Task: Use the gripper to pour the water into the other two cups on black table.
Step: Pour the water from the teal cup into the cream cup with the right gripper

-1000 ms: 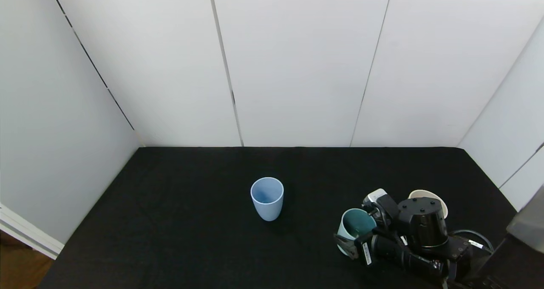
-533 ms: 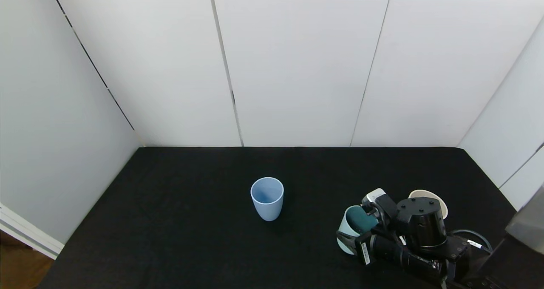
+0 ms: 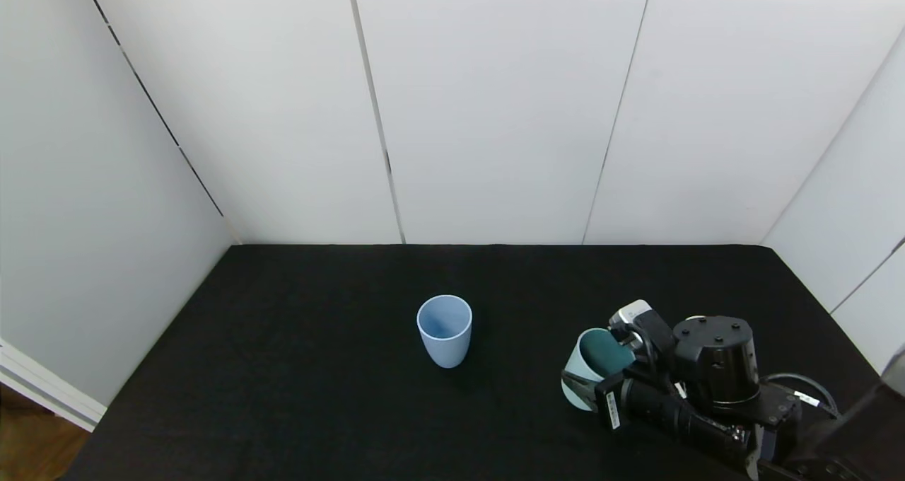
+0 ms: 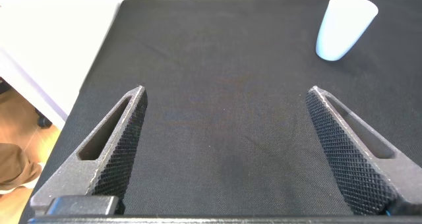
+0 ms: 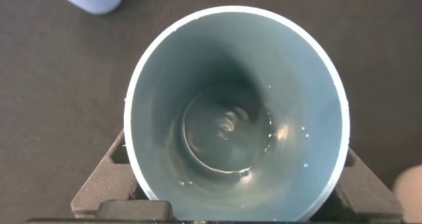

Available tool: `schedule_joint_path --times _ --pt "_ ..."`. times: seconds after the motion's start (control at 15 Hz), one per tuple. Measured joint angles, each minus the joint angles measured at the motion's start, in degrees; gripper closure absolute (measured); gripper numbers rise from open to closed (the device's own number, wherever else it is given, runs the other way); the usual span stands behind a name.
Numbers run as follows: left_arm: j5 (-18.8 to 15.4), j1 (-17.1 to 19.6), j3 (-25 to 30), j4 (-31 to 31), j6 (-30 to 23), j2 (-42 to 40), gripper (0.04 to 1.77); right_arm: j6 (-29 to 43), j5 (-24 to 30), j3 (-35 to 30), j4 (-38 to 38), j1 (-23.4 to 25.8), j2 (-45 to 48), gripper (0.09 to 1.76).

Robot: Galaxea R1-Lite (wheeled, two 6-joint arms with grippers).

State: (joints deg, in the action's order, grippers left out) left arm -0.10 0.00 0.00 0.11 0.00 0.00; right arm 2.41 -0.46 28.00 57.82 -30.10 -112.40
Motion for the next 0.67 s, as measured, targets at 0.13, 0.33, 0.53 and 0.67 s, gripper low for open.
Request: schedule_joint_path --times 0.13,0.33,0.53,0.67 --pt "0.0 0.0 0.0 0.0 0.0 0.0 0.09 -0.2 -0.2 1.3 -4.9 0.3 3.2 0.63" --pt "0.0 0.0 0.0 0.0 0.0 0.0 0.09 -1.0 -0.3 5.2 -14.4 2.0 8.9 0.64" --pt "0.0 0.0 0.0 0.0 0.0 0.0 0.09 -4.5 -0.2 8.5 -21.2 5.2 14.0 0.64" --pt "0.0 0.0 0.0 0.0 0.0 0.0 0.09 -7.0 -0.2 11.0 -26.1 8.2 17.2 0.64"
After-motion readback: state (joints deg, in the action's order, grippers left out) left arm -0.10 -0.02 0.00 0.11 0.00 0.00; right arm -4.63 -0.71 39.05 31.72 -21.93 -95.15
